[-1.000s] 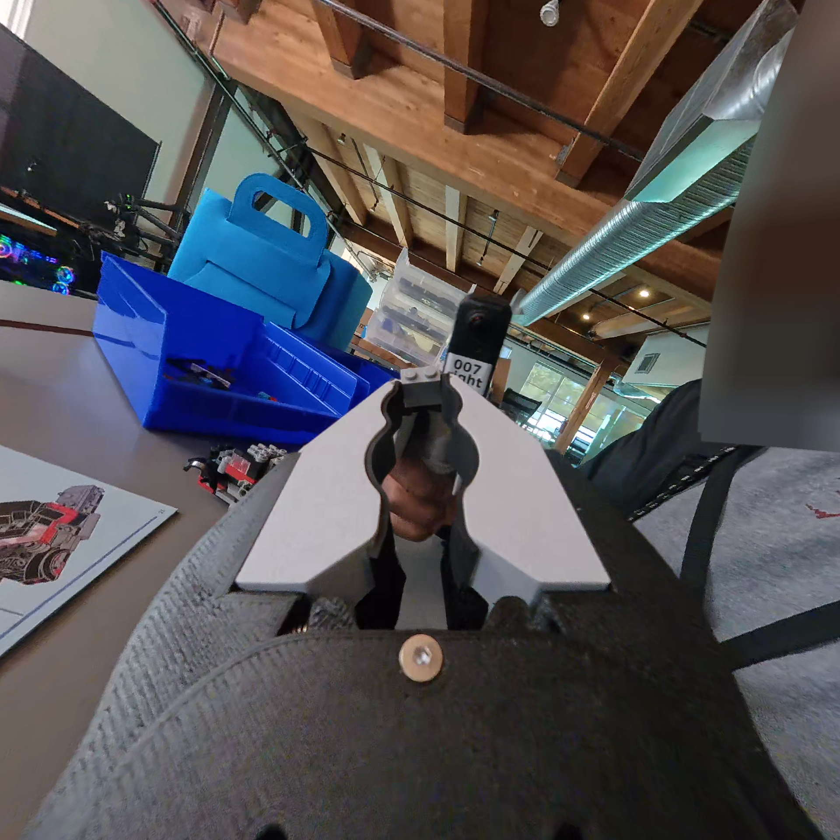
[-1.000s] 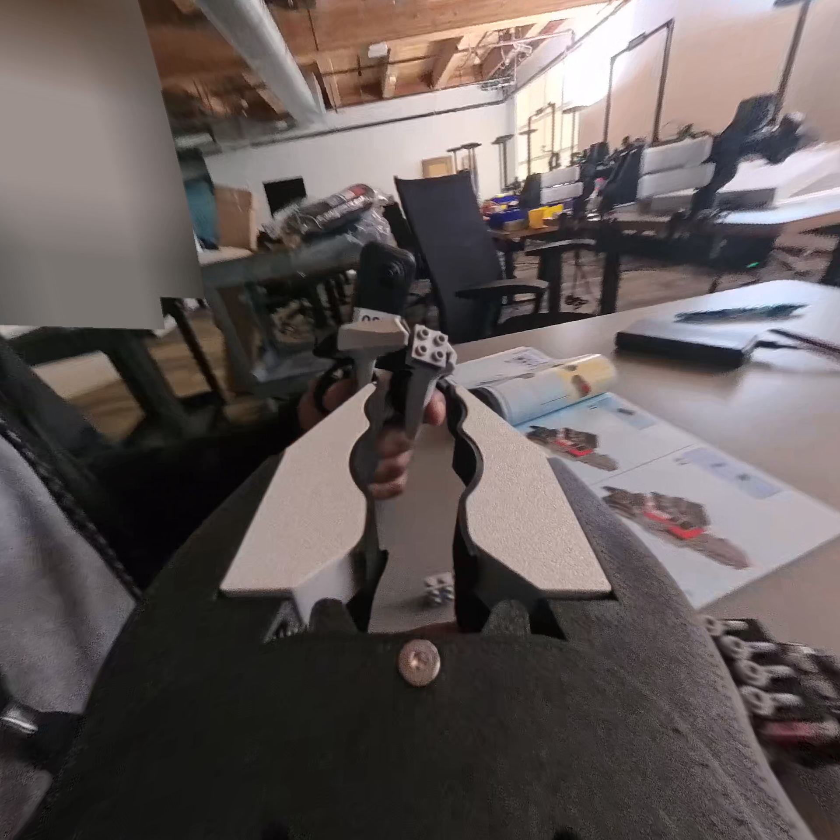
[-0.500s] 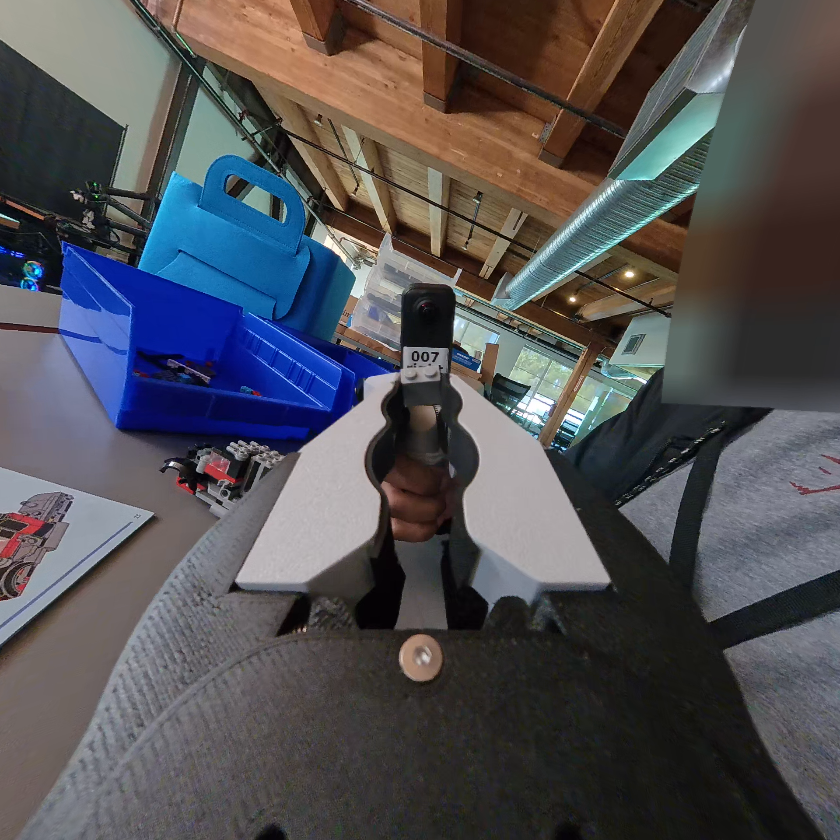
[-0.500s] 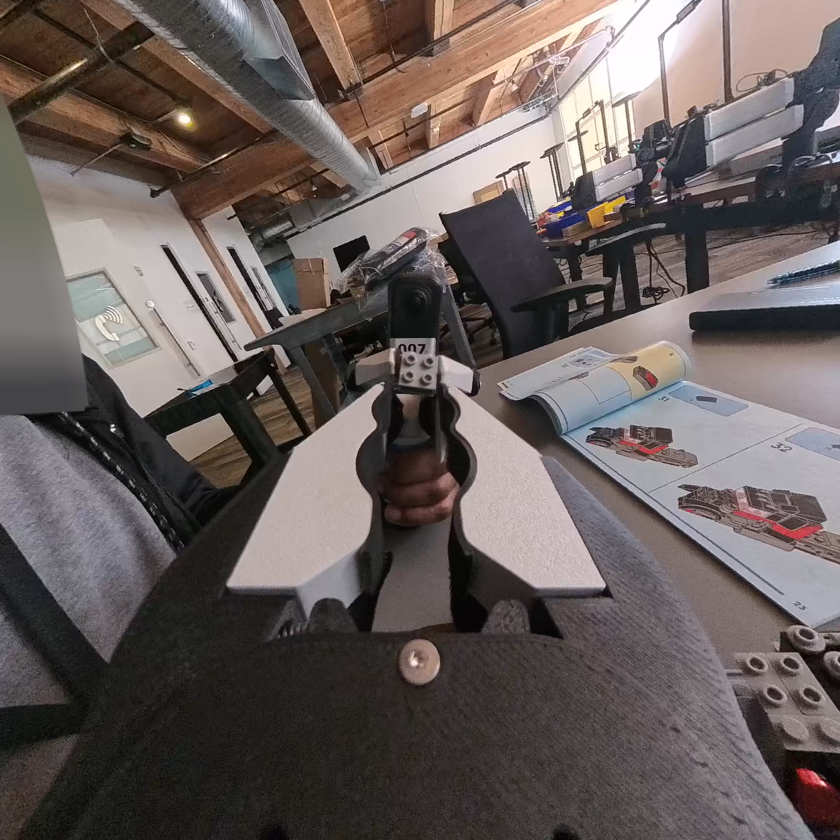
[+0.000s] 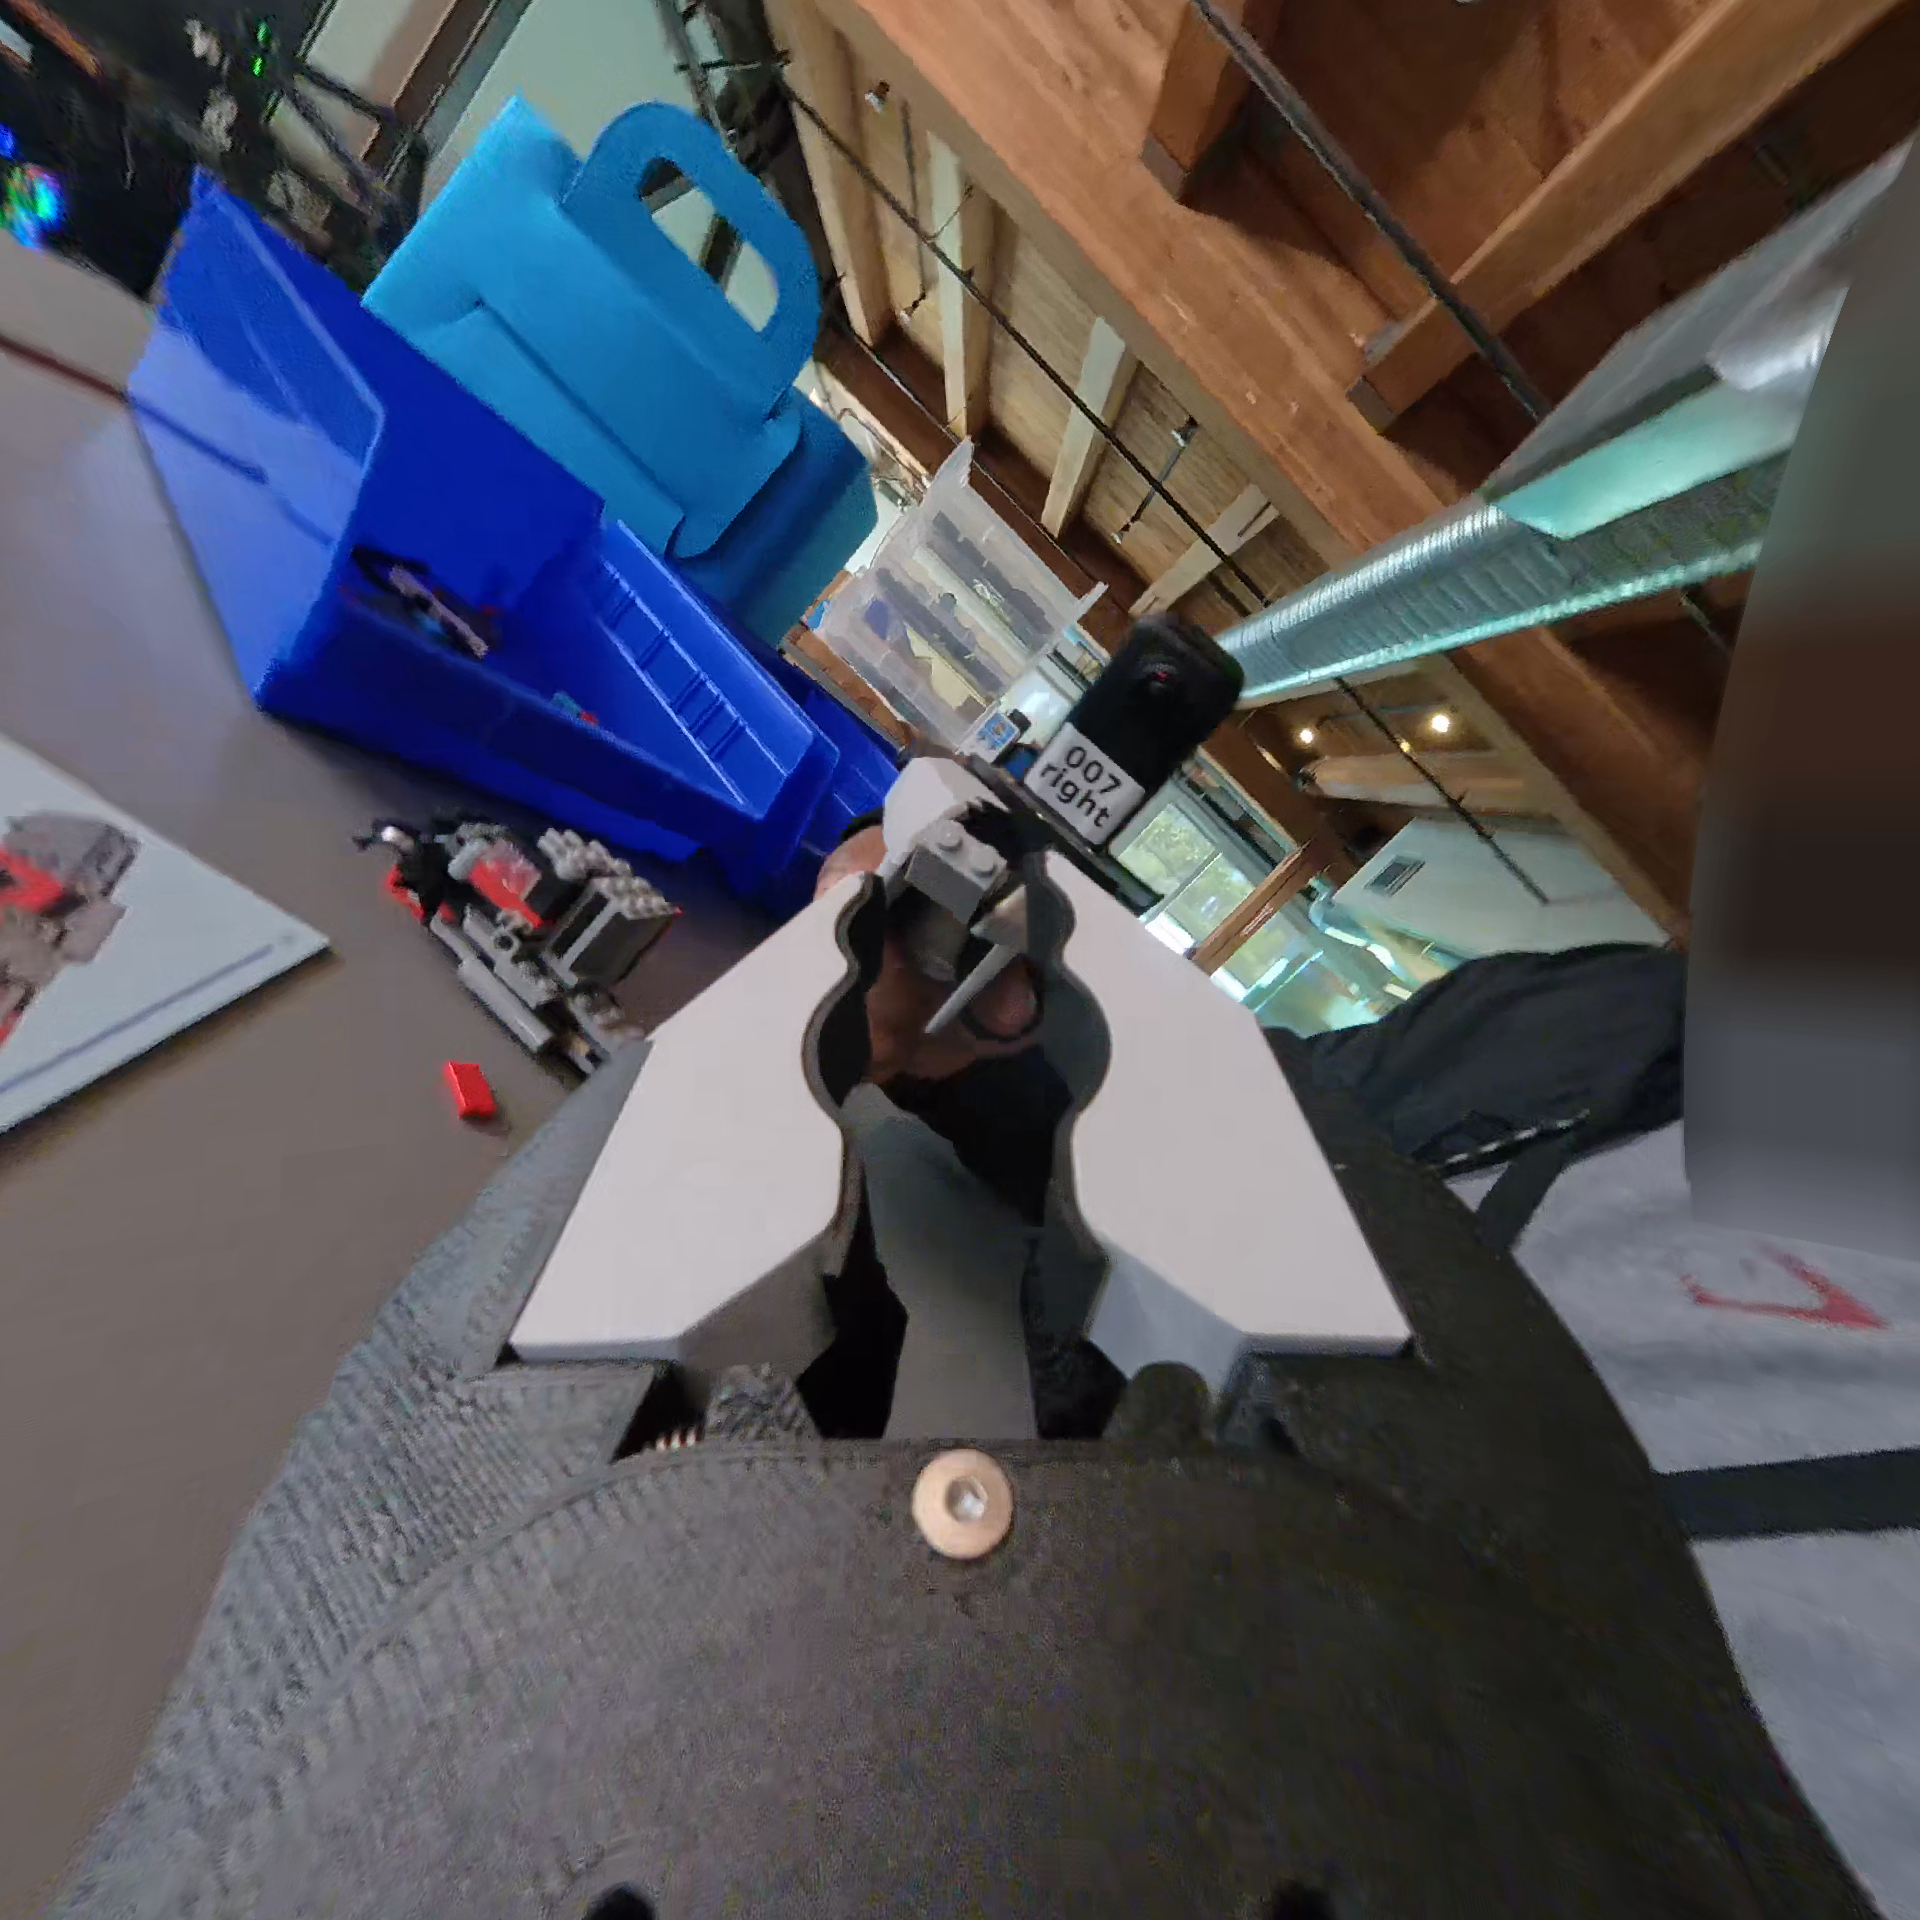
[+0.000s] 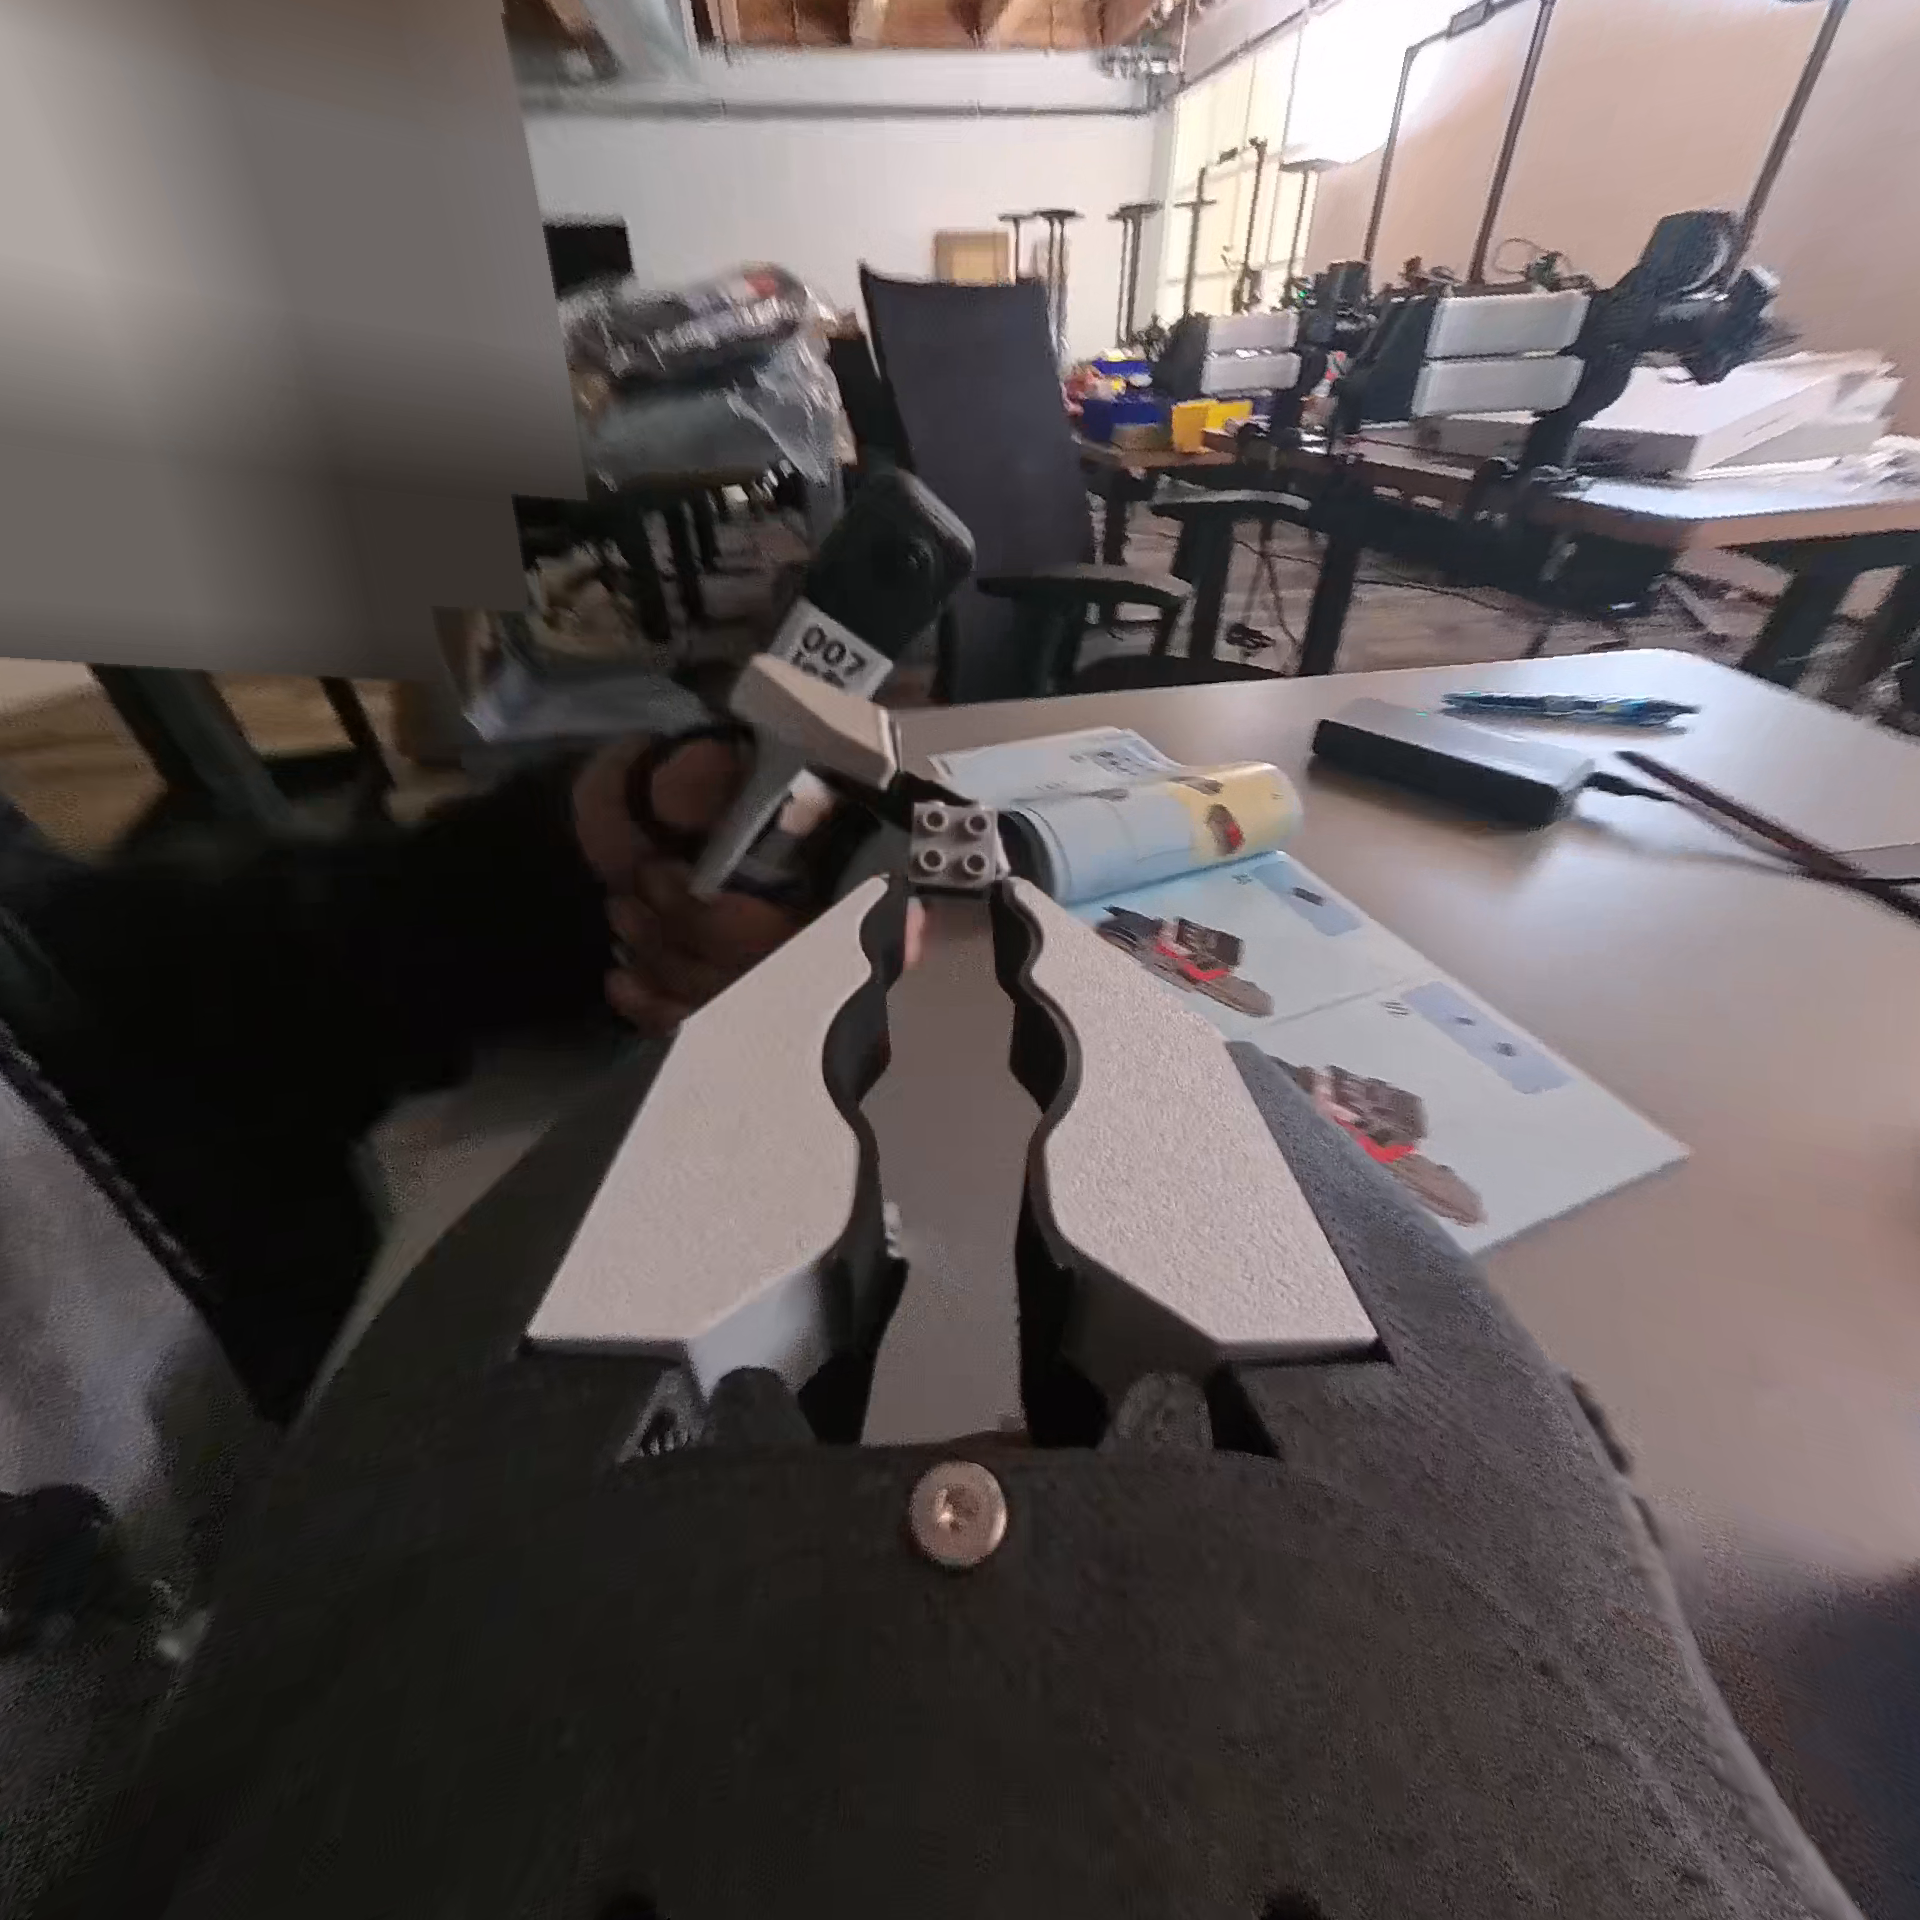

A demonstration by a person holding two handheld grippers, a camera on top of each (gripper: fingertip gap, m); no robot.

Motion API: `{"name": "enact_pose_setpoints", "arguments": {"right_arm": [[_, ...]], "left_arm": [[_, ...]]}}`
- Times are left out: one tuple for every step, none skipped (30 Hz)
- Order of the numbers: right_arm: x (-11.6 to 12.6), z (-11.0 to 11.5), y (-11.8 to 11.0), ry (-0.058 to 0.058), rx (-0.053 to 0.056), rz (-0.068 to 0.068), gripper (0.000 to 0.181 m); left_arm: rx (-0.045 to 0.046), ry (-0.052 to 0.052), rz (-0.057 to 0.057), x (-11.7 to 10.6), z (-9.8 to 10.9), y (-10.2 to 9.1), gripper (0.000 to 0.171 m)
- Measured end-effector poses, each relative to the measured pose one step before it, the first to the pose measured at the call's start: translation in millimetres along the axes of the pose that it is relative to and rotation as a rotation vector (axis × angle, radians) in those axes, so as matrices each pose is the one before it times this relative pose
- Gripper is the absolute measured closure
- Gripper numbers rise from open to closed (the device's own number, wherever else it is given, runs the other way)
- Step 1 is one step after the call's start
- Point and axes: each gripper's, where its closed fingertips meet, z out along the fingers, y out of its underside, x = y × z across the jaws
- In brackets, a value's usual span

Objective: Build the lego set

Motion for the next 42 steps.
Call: {"name": "enact_pose_setpoints", "arguments": {"right_arm": [[2.22, -0.28, 3.44, 0.0227, -0.0319, -0.0569, 0.165], [1.45, 0.16, 4.17, 0.0204, -0.0348, -0.0591, 0.165], [0.51, 0.84, 4.6, 0.0164, -0.0361, -0.0577, 0.165], [-0.58, 1.1, 4.1, 0.0106, -0.0315, -0.0515, 0.165], [-1.62, 1.37, 3.48, 0.003, -0.0259, -0.0421, 0.165], [-2.38, 1.59, 2.83, -0.004, -0.0209, -0.0318, 0.165], [-2.31, 1.63, 2.49, -0.0042, -0.0174, -0.0254, 0.165], [-1.86, 1.47, 2.13, -0.0024, -0.0145, -0.0212, 0.165], [-1.98, 1.47, 2.32, -0.0039, -0.0153, -0.0189, 0.165], [-1.72, 1.21, 2.08, -0.0031, -0.0135, -0.0178, 0.165], [-1.43, 1.0, 1.63, -0.0031, -0.0105, -0.0141, 0.165], [-0.91, 0.71, 1.25, -0.0019, -0.0081, -0.0097, 0.165], [-0.75, 0.63, 0.89, -0.0027, -0.0057, -0.0054, 0.165], [-0.51, 0.27, 0.53, -0.0023, -0.0031, -0.0031, 0.165], [-0.32, 0.16, 0.3, -0.0024, -0.0014, -0.0011, 0.165], [-0.47, 0.23, 0.36, -0.0029, -0.0009, 0.0008, 0.164], [-0.34, 0.04, 0.33, -0.0022, 0.0003, 0.0015, 0.164], [-0.32, 0.25, 0.43, -0.0017, 0.0, 0.003, 0.164], [-0.28, 0.13, 0.45, -0.0018, 0.0, 0.0054, 0.164], [-0.1, 0.18, 0.39, -0.0009, 0.0007, 0.0059, 0.164], [-0.14, -0.01, 0.41, -0.0012, 0.0007, 0.0045, 0.165], [-0.11, -0.02, 0.48, -0.0002, -0.0006, 0.0035, 0.165], [0.37, 0.08, 0.64, 0.0019, -0.002, 0.0025, 0.164], [-0.06, 0.08, 0.66, 0.0003, -0.0022, 0.0009, 0.164], [-0.15, 0.06, 0.2, 0.0003, -0.0002, 0.0017, 0.164], [0.05, -0.05, -0.11, 0.0013, 0.0018, 0.0044, 0.164], [0.12, -0.08, -0.33, 0.0018, 0.0024, 0.0112, 0.164], [0.13, -0.21, 0.19, 0.0025, -0.0008, 0.021, 0.164], [-1.55, -0.33, 1.39, -0.0062, -0.0073, 0.0241, 0.16], [-4.31, -0.29, 3.28, -0.0181, -0.0157, 0.0209, 0.156], [-5.66, 0.11, 5.44, -0.0214, -0.025, 0.0165, 0.152], [-6.48, 0.57, 6.92, -0.0236, -0.0342, 0.0091, 0.151], [-6.58, 1.12, 7.58, -0.0226, -0.0398, 0.0037, 0.15], [-4.67, 2.01, 7.73, -0.0138, -0.0432, 0.0029, 0.15], [-3.49, 2.52, 6.87, -0.0101, -0.0401, 0.0012, 0.149], [-2.73, 2.92, 5.76, -0.0085, -0.0329, -0.0015, 0.148], [-1.91, 3.27, 5.26, -0.0089, -0.0317, 0.0005, 0.148], [0.1, 3.34, 4.79, -0.0012, -0.03, 0.0024, 0.147], [0.08, 2.0, 0.87, -0.0008, -0.0097, -0.0027, 0.147], [-1.02, 1.17, -0.78, -0.0085, -0.002, -0.0003, 0.147], [-0.67, 1.42, -0.65, -0.0066, -0.0024, 0.0014, 0.149], [-0.08, 1.6, -0.64, -0.0004, -0.0028, -0.0018, 0.151]], "left_arm": [[0.00149, -0.0035, -0.0435, -1.28, -0.57, -0.5, 0.143], [0.00211, -0.0054, -0.0358, -1.11, -0.45, -0.28, 0.144], [-0.00624, -0.0177, -0.0338, -2.9, -0.15, 0.89, 0.143], [-0.01995, -0.0271, -0.0231, -4.28, 0.32, 3.06, 0.143], [-0.02319, -0.032, -0.0103, -4.72, 0.36, 3.92, 0.143], [-0.02353, -0.0322, -0.0086, -4.93, 0.5, 3.94, 0.143], [-0.0196, -0.0187, -0.008, -3.06, 0.51, 3.4, 0.143], [-0.0159, -0.0047, -0.0086, -1.09, 0.37, 2.87, 0.143], [-0.00994, -0.0023, -0.0095, -0.74, 0.01, 1.83, 0.143], [-0.00671, -0.0077, -0.0085, -1.59, -0.19, 1.12, 0.144], [-0.00696, -0.0132, -0.0053, -2.5, -0.39, 1.25, 0.146], [-0.00684, -0.0126, -0.0031, -2.55, -0.5, 1.26, 0.151], [-0.00369, -0.0055, -0.0018, -1.57, -0.43, 0.93, 0.156], [-0.00218, -0.0002, -0.0039, -0.84, -0.36, 0.66, 0.16], [-0.00128, 0.0022, -0.0042, -0.43, -0.16, 0.44, 0.16], [-0.00225, 0.0008, -0.0023, -0.33, -0.08, 0.5, 0.16], [-0.00226, -0.0004, 0.0008, -0.36, -0.17, 0.48, 0.16], [-0.00203, -0.0005, -0.0008, -0.4, -0.11, 0.43, 0.16], [-0.00145, -0.0006, -0.0007, -0.45, 0.07, 0.31, 0.16], [-0.00047, -0.0001, -0.0007, -0.34, 0.09, 0.25, 0.16], [-0.00195, -0.0014, 0.001, -0.28, 0.13, 0.44, 0.16], [-0.00459, -0.0035, 0.003, -0.38, 0.31, 0.78, 0.161], [-0.00582, -0.0024, 0.0024, -0.24, 0.54, 1.04, 0.161], [-0.00046, -0.0024, 0.0005, -0.45, 0.19, 0.11, 0.161], [-0.00009, -0.0002, 0.0013, -0.15, -0.05, 0.14, 0.161], [0.00183, 0.0005, 0.002, 0.06, -0.14, -0.23, 0.161], [0.00235, 0.0001, 0.0019, 0.18, -0.1, -0.42, 0.161], [0.00436, -0.0013, 0.0003, -0.2, -0.14, -0.6, 0.161], [0.00699, -0.0024, -0.001, -0.3, -0.59, -1.03, 0.161], [0.00345, -0.0063, 0.0015, -0.61, -1.06, -0.82, 0.161], [-0.00289, -0.0192, 0.0073, -1.96, -1.43, 0.06, 0.161], [-0.00943, -0.0331, 0.0147, -3.41, -1.55, 1.03, 0.161], [-0.01432, -0.0398, 0.0185, -3.95, -1.38, 1.72, 0.161], [-0.0172, -0.0379, 0.0193, -3.51, -1.08, 2.3, 0.161], [-0.01974, -0.0316, 0.0178, -2.57, -0.57, 2.72, 0.161], [-0.02195, -0.0258, 0.0167, -1.57, -0.11, 3.21, 0.161], [-0.02123, -0.0233, 0.0148, -1.14, 0.19, 3.29, 0.161], [-0.0202, -0.0221, 0.0136, -1.2, 0.15, 3.14, 0.161], [-0.02022, -0.0224, 0.013, -1.4, 0.15, 3.4, 0.161], [-0.02195, -0.0229, 0.0143, -1.54, 0.08, 3.66, 0.161], [-0.02094, -0.0206, 0.0123, -1.57, -0.05, 3.57, 0.161], [-0.01781, -0.0157, 0.0112, -1.0, -0.29, 3.09, 0.161]]}}
